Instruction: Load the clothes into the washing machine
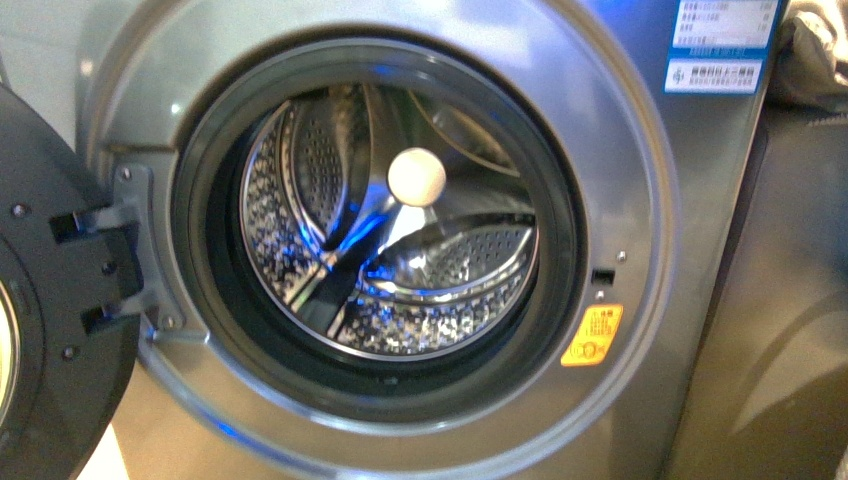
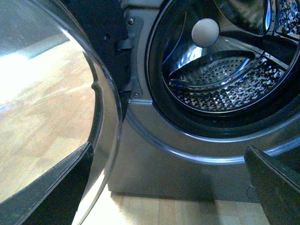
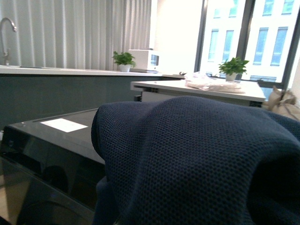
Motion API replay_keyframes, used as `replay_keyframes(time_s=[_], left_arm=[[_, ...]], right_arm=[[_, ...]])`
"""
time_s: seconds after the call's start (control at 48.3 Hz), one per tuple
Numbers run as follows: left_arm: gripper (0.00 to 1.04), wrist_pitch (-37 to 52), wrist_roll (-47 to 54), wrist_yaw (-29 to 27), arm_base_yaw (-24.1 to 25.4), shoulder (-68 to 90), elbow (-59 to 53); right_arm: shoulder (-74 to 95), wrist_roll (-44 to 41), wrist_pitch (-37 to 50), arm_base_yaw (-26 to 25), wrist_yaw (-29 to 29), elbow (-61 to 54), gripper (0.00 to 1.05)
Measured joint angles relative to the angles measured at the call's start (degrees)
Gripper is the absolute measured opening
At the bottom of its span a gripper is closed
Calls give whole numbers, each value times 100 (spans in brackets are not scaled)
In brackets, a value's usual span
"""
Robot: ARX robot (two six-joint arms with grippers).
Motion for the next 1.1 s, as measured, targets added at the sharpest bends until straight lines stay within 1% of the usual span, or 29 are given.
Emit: replay_keyframes(time_s=[0.145, 0.228, 0.352, 0.456, 0.621, 0.683, 0.704, 0.725, 0.766, 1.015, 1.098], left_arm=[[98, 0, 0, -2, 0, 0, 0], [98, 0, 0, 0, 0, 0, 0], [98, 0, 0, -2, 0, 0, 0], [98, 0, 0, 0, 0, 0, 0], [98, 0, 0, 0, 0, 0, 0], [98, 0, 0, -2, 0, 0, 0], [98, 0, 0, 0, 0, 0, 0], [98, 0, 0, -2, 0, 0, 0], [98, 0, 0, 0, 0, 0, 0], [98, 0, 0, 7, 0, -2, 0], [98, 0, 2, 9, 0, -2, 0]], right_arm=[[435, -50, -286, 629, 146, 468, 9], [669, -83, -404, 866, 116, 723, 9], [964, -94, -717, 1047, -31, 1154, 9], [1132, -2, -955, 1075, -247, 1480, 9], [1224, 74, -1134, 1132, -610, 1626, 9], [1281, 68, -1075, 1202, -610, 1617, 9], [1314, 59, -979, 1285, -531, 1589, 9], [1401, 35, -693, 1438, -341, 1517, 9], [1495, 13, -448, 1613, -232, 1427, 9], [1740, -70, -435, 2100, -317, 901, 9], [1714, -72, -435, 2153, -319, 894, 9]])
